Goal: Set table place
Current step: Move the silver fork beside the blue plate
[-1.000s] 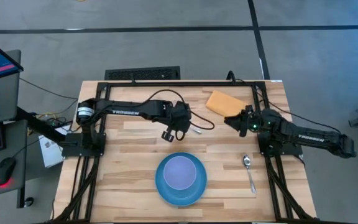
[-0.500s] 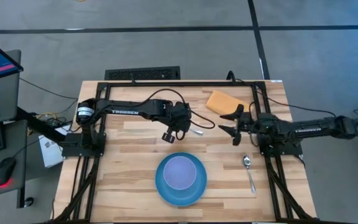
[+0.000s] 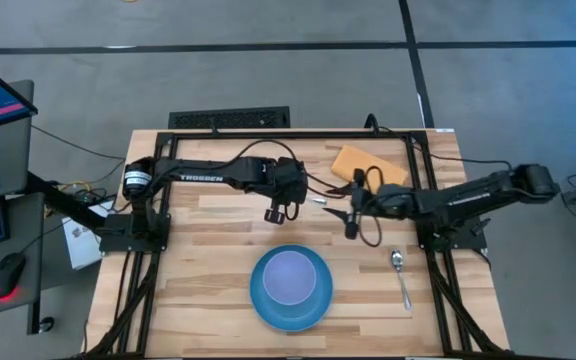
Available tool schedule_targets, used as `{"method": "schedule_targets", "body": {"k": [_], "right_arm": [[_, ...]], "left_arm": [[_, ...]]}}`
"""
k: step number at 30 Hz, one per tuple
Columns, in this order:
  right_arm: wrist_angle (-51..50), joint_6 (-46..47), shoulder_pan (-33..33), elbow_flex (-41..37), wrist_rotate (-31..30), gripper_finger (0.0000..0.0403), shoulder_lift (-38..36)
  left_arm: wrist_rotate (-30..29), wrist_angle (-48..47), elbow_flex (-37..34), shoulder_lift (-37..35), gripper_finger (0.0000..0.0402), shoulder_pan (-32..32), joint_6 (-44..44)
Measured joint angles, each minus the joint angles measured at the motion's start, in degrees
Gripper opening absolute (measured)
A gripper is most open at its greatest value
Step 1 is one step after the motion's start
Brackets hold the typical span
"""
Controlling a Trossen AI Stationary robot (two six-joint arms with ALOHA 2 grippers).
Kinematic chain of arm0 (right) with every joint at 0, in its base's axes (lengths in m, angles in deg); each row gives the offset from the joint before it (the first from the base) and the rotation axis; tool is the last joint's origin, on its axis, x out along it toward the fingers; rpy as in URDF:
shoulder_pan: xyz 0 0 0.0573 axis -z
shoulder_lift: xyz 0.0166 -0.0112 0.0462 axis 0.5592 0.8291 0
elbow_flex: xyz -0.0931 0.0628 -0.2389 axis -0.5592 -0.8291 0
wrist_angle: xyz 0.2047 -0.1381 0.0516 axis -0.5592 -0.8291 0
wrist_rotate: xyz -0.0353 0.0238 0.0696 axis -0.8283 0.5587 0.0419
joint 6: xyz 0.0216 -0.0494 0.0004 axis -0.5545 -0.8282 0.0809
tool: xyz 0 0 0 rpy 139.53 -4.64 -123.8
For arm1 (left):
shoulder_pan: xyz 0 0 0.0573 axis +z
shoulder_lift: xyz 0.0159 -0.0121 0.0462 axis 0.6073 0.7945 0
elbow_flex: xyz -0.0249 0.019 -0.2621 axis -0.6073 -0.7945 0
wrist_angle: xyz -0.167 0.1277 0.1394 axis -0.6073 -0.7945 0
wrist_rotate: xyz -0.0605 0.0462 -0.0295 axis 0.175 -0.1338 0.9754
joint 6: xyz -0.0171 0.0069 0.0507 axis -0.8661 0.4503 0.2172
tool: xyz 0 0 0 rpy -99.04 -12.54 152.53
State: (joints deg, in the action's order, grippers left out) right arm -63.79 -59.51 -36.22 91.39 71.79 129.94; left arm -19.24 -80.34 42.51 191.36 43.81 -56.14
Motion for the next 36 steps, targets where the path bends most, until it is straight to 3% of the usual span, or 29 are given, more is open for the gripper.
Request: {"method": "schedule_targets", "body": {"k": [13, 28, 36], "right_arm": [[-4.65, -6.5, -0.02, 12.06, -0.02, 0.0248, 16.86], [-4.81, -10.54, 0.09, 14.71, -4.94, 0.0246, 20.37], [-6.38, -10.45, 0.09, 14.71, -4.89, 0.0206, 20.13]], "left_arm": [[-1.76, -0.81, 0.0, -0.02, 0.0, 0.0, -1.25], [-2.74, -1.77, -0.02, -0.13, 0.0, -1.31, -1.51], [-3.76, -1.99, 0.58, -0.13, 0.0, -1.6, -1.42]]}}
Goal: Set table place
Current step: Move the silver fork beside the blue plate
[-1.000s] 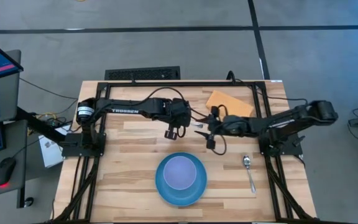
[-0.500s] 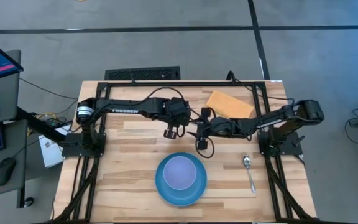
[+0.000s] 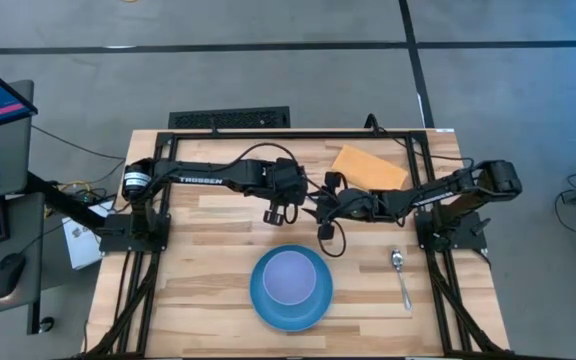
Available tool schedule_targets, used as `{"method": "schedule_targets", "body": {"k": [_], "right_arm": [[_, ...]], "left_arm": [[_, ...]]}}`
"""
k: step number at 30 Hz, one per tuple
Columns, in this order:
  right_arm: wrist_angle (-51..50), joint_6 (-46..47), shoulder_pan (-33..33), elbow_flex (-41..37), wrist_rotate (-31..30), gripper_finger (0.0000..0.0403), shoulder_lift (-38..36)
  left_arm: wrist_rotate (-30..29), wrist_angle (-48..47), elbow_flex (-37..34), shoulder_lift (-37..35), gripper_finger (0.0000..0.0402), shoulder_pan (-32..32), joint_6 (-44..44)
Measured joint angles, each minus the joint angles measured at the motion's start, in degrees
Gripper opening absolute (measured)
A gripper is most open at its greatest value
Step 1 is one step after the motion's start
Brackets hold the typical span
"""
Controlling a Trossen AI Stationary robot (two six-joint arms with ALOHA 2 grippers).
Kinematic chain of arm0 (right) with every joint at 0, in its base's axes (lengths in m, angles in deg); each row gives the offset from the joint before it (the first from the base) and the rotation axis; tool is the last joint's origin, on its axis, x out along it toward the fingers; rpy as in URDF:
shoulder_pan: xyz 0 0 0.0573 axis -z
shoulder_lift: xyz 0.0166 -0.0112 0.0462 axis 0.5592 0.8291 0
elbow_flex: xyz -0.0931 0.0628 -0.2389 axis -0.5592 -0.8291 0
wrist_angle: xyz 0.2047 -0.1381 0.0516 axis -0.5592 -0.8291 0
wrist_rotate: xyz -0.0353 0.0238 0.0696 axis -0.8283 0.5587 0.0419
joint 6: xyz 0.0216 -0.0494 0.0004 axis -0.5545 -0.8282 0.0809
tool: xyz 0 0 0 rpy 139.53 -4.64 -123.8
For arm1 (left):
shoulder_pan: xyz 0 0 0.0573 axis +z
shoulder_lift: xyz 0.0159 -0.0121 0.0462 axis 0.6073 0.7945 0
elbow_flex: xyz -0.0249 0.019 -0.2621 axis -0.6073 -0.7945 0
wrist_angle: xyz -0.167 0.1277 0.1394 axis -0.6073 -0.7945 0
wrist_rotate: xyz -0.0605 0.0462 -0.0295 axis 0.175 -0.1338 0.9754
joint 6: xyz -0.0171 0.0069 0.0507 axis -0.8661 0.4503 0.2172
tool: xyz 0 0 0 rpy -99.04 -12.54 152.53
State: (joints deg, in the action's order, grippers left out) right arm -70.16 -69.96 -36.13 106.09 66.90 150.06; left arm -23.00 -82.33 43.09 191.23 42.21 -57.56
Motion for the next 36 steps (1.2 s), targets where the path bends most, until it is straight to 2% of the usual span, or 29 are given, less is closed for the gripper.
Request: {"method": "schedule_targets", "body": {"k": [7, 16, 30, 36], "right_arm": [[-0.05, 0.03, 0.02, 0.0, -0.06, 0.017, 0.0], [-0.07, 1.09, 0.02, 0.0, -0.07, 0.0138, 0.0], [0.13, 2.17, -0.02, -0.03, 0.13, 0.0124, 0.0], [0.41, 2.13, -0.02, -0.04, 0.01, 0.0095, 0.0]], "left_arm": [[0.97, -1.83, 2.98, 0.04, 0.0, -0.06, -0.26], [1.31, -3.38, 3.18, 0.04, 0.0, -0.06, -2.18], [2.54, -4.05, 3.18, 0.04, 0.0, -0.06, -2.93], [2.56, -4.33, 3.18, 0.04, 0.0001, -0.04, -3.57]]}}
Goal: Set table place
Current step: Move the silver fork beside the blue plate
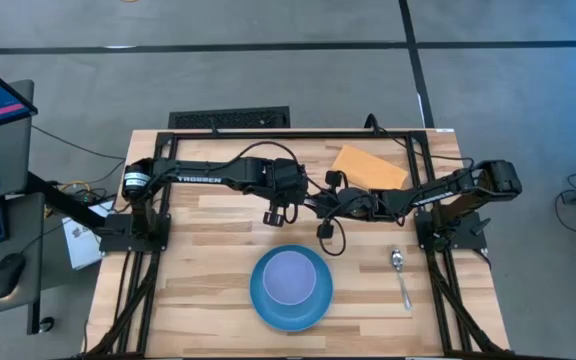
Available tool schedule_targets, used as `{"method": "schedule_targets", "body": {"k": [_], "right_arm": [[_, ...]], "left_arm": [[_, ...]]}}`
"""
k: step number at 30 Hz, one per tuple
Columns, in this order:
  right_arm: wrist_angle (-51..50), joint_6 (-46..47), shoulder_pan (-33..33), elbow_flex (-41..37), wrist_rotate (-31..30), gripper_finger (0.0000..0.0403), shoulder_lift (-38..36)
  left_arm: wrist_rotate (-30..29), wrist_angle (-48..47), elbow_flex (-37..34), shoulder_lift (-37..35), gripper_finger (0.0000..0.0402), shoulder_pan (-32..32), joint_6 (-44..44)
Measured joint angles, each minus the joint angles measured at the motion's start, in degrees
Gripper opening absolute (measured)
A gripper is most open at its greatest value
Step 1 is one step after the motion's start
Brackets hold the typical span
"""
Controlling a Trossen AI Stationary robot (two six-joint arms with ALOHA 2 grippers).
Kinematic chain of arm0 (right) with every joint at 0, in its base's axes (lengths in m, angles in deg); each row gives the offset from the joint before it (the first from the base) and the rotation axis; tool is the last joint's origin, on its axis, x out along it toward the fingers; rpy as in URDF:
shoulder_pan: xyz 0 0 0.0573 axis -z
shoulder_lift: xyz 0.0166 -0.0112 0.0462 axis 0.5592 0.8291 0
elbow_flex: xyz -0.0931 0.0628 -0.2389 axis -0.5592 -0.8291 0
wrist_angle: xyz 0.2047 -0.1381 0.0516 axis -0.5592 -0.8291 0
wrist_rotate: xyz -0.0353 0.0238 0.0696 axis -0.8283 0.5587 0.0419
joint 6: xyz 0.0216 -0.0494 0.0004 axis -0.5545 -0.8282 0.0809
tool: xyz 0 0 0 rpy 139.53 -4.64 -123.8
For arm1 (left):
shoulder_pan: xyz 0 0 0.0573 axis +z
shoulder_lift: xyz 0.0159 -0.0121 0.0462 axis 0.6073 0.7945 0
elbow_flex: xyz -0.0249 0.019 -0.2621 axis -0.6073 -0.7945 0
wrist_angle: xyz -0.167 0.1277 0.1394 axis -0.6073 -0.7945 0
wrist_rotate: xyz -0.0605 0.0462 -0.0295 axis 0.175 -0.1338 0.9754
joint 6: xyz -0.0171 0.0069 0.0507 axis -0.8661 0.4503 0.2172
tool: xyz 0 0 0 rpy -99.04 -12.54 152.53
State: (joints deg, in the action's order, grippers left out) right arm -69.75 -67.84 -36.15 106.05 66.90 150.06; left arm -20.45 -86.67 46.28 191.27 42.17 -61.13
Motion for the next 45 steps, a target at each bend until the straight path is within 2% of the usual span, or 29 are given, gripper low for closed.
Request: {"method": "schedule_targets", "body": {"k": [3, 11, 18, 20, 24, 29, 31, 33, 37, 45], "right_arm": [[0.04, -0.04, 0.0, 0.0, -0.27, 0.0082, 0.0], [-0.01, 1.26, 0.0, 0.0, 0.06, 0.008, 0.0], [-0.18, 1.36, -0.09, -0.02, 0.54, 0.0027, 0.0], [-0.16, 1.36, -0.09, -0.02, 0.36, 0.0024, 0.0], [-0.88, 1.7, -0.09, -0.02, 0.36, 0.0024, 0.0], [-3.15, 3.93, -0.09, -0.02, 0.18, 0.0024, 0.0], [-3.61, 4.53, -0.09, -0.02, -0.19, 0.0024, 0.0], [-4.32, 5.0, -0.52, -0.02, -2.3, 0.0024, 0.0], [-8.39, 4.98, -2.9, -0.02, -9.2, 0.0024, -0.8], [-22.35, 13.62, -14.31, 0.0, -24.33, 0.0024, -6.51]], "left_arm": [[0.04, -0.01, 0.01, 0.0, 0.0012, -0.02, -1.17], [0.0, 0.11, 0.02, 0.01, 0.0046, 0.0, -1.52], [-0.65, 0.1, 0.02, 0.04, 0.0048, 0.04, -3.4], [-1.32, -0.08, 0.03, 0.04, 0.005, 0.04, -4.31], [-5.07, -1.35, 0.04, 0.04, 0.0064, 0.04, -4.41], [-13.79, -3.7, 0.04, -0.32, 0.008, 0.16, -4.51], [-15.4, -5.61, 0.04, -1.52, 0.0083, 0.82, -6.16], [-14.7, -7.59, 0.04, -3.29, 0.0086, 2.06, -8.88], [-9.47, -7.7, -2.23, -7.52, 0.009, 4.9, -11.61], [-0.08, 9.91, -15.25, -18.01, 0.0091, 8.33, -12.6]]}}
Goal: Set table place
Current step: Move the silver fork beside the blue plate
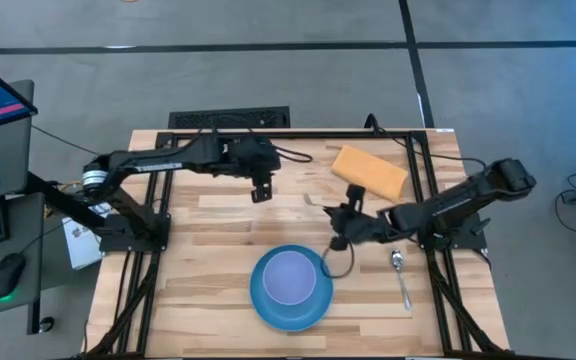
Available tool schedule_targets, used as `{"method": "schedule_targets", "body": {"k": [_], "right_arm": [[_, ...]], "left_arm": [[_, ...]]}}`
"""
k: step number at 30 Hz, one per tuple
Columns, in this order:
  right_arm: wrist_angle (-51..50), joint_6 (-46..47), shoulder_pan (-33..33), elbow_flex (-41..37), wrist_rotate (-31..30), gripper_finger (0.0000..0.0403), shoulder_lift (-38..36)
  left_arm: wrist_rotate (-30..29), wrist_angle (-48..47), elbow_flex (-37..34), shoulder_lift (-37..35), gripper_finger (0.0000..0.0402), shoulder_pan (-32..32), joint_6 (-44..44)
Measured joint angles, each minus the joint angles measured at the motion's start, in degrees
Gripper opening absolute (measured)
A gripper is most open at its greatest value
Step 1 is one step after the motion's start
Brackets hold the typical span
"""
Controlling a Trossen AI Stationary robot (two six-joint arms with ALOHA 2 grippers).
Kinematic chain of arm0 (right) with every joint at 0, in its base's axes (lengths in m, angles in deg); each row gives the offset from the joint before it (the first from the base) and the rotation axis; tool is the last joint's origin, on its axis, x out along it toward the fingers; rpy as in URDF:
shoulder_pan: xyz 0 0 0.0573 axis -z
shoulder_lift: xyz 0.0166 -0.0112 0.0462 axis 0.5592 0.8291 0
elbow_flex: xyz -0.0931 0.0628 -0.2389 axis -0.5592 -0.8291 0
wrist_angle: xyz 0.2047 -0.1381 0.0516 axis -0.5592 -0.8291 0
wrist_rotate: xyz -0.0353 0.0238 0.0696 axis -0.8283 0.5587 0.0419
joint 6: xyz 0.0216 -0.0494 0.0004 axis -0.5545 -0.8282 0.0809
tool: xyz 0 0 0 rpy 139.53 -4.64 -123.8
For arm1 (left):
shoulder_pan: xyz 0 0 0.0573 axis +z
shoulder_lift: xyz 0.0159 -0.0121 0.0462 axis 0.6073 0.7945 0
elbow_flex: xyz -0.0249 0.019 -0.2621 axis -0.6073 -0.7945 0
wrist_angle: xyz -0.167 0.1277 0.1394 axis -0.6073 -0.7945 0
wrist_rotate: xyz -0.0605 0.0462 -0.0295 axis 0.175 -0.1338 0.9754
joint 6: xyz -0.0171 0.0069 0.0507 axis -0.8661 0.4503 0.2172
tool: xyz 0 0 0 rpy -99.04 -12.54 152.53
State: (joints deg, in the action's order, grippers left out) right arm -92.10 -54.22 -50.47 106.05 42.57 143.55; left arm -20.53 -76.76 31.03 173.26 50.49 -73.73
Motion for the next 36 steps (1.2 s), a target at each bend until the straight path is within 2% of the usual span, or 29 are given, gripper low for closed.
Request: {"method": "schedule_targets", "body": {"k": [4, 9, 15, 19, 25, 31, 36], "right_arm": [[-7.97, 4.37, -7.01, 0.48, -4.03, 0.0024, -1.66], [-23.17, 13.96, -14.05, 6.44, -8.23, 0.0024, -0.77], [-49.43, 31.93, -20.4, 16.55, -7.89, 0.0024, 5.76], [-62.56, 44.06, -24.04, 22.22, -4.58, 0.0024, 12.29], [-69.53, 53.15, -29.04, 28.73, -2.46, 0.0024, 22.23], [-74.55, 60.16, -31.31, 34.09, -2.26, 0.0024, 30.14], [-75.18, 62.31, -32.26, 37.53, -2.18, 0.0024, 35.08]], "left_arm": [[6.33, 11.32, -8.96, -5.34, 0.0091, 0.58, -1.98], [6.97, 22.54, -18.44, -9.72, 0.0091, 0.61, -4.84], [7.13, 29.51, -25.9, -10.41, 0.0091, 0.61, -9.39], [7.12, 32.65, -29.11, -10.34, 0.0091, 0.06, -13.31], [7.55, 34.74, -30.29, -10.34, 0.0091, -2.14, -15.78], [4.84, 36.4, -30.28, -10.34, 0.0091, -6.04, -16.22], [2.69, 36.63, -30.29, -10.34, 0.0091, -9.69, -16.79]]}}
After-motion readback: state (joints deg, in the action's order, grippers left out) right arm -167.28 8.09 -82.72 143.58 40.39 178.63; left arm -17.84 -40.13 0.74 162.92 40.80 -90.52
